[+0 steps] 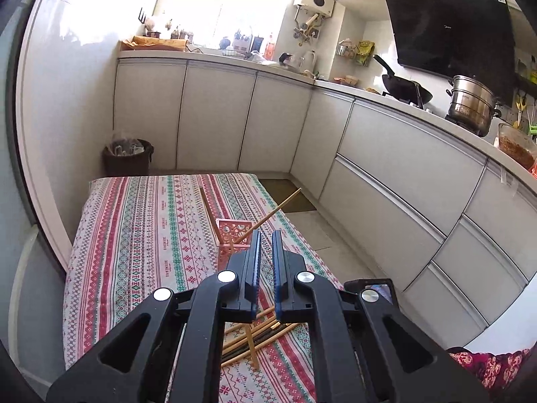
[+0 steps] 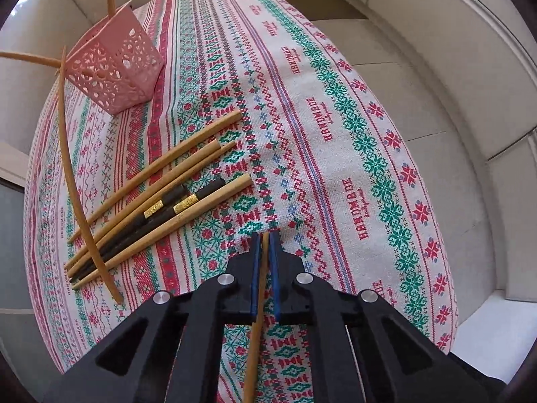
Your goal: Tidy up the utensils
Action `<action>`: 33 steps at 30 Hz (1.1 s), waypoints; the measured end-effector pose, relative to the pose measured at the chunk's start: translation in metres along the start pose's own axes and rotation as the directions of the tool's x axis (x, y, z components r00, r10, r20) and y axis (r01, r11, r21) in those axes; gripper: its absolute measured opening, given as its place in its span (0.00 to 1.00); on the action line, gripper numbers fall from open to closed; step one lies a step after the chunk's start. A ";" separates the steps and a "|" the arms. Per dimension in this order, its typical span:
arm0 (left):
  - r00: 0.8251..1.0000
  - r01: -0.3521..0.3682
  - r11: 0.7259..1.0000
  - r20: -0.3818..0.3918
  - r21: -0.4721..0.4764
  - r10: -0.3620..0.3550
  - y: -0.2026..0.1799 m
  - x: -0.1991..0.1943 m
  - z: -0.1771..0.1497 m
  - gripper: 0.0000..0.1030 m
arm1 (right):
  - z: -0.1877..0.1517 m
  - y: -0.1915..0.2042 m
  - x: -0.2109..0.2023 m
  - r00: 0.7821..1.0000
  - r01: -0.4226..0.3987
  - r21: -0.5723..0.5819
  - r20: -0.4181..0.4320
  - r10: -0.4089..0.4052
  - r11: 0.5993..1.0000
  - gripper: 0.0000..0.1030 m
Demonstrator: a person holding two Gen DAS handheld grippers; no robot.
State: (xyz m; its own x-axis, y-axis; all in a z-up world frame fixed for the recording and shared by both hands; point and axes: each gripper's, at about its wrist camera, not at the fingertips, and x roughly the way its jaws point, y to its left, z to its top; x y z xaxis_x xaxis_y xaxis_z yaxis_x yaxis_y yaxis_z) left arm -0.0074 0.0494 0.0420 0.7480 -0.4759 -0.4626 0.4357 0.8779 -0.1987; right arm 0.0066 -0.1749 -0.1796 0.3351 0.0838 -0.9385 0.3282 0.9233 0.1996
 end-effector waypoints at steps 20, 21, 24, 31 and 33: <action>0.873 -0.219 0.973 -0.431 0.074 0.229 0.023 0.225 -0.053 0.37 | 0.015 -0.033 -0.023 0.974 -0.224 0.037 0.035 0.223 0.974 0.05; 0.876 -0.207 0.977 -0.433 0.058 0.212 0.026 0.230 -0.054 0.36 | 0.015 -0.035 -0.022 0.973 -0.228 0.043 0.031 0.227 0.973 0.05; 0.889 -0.175 0.981 -0.415 0.084 0.194 0.021 0.228 -0.054 0.05 | 0.017 -0.038 -0.021 0.970 -0.244 0.055 0.025 0.243 0.968 0.05; 0.963 -0.016 0.995 -0.268 0.095 0.042 -0.015 0.152 -0.031 0.05 | 0.017 -0.049 -0.039 0.957 -0.286 0.069 0.063 0.282 0.956 0.05; 0.974 0.015 0.997 -0.224 0.082 0.003 -0.019 0.132 -0.025 0.05 | 0.017 -0.049 -0.049 0.955 -0.290 0.063 0.084 0.285 0.955 0.05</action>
State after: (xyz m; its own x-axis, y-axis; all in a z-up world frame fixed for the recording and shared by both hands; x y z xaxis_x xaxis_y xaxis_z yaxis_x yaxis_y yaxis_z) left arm 0.0707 -0.0283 -0.0365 0.6180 -0.4489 -0.6455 0.4866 0.8632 -0.1345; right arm -0.0113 -0.2310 -0.1390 0.4873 0.3117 -0.8157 0.2721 0.8334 0.4810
